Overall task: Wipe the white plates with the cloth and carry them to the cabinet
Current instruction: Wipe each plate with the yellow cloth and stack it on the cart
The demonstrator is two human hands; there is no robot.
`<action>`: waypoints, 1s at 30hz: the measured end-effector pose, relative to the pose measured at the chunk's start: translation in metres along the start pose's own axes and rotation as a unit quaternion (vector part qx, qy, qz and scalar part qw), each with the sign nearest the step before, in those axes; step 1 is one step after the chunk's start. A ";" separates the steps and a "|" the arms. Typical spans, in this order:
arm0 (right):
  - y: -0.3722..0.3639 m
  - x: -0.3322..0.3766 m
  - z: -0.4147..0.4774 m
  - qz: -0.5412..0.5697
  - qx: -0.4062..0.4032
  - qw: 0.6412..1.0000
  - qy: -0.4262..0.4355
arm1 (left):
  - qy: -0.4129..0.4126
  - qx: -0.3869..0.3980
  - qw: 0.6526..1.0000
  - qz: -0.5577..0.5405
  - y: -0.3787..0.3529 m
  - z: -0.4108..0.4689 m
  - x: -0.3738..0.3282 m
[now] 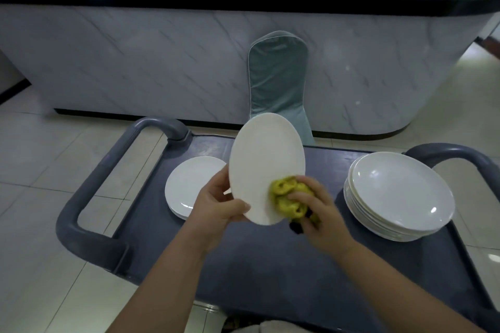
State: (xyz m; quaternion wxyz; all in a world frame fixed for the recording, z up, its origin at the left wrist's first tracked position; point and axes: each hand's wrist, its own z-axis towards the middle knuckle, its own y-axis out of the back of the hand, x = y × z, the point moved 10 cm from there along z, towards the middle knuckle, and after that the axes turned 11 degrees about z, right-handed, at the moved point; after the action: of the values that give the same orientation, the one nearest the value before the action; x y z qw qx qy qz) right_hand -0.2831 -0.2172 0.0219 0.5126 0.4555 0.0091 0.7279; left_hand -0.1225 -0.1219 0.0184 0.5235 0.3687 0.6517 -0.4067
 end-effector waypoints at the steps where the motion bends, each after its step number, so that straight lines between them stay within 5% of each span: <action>1: 0.019 -0.014 0.005 -0.009 -0.033 0.999 -0.034 | 0.005 0.001 1.000 0.010 -0.003 -0.002 0.004; 5: 0.054 -0.005 0.068 -0.023 -0.172 0.984 -0.028 | 0.030 0.021 0.999 0.036 -0.027 -0.002 0.014; 11: -0.014 0.034 0.018 -0.025 0.008 0.996 0.091 | 0.020 0.007 1.000 0.009 -0.014 0.002 0.006; 13: 0.006 0.008 -0.006 -0.044 0.023 0.997 0.058 | 0.022 -0.019 0.999 0.021 -0.005 0.000 0.008; 17: 0.068 -0.039 0.005 -0.034 -0.135 0.985 -0.103 | 0.032 -0.121 0.988 0.086 0.014 0.000 0.010; 22: 0.076 -0.003 0.058 0.045 -0.192 0.979 -0.058 | 0.007 -0.211 0.952 0.221 0.042 0.010 -0.007; 27: 0.011 0.044 0.095 -0.072 -0.038 0.997 0.008 | -0.155 -0.189 0.866 0.437 0.008 0.012 -0.053; 30: 0.027 0.015 0.092 -0.033 -0.046 0.997 -0.052 | -0.189 -0.217 0.835 0.468 0.015 0.005 -0.069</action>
State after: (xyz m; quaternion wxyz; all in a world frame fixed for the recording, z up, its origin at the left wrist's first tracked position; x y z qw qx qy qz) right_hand -0.2418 -0.2605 0.0981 0.5564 0.4683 -0.0361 0.6855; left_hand -0.0945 -0.1245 0.0838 0.8308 0.4228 0.3612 -0.0225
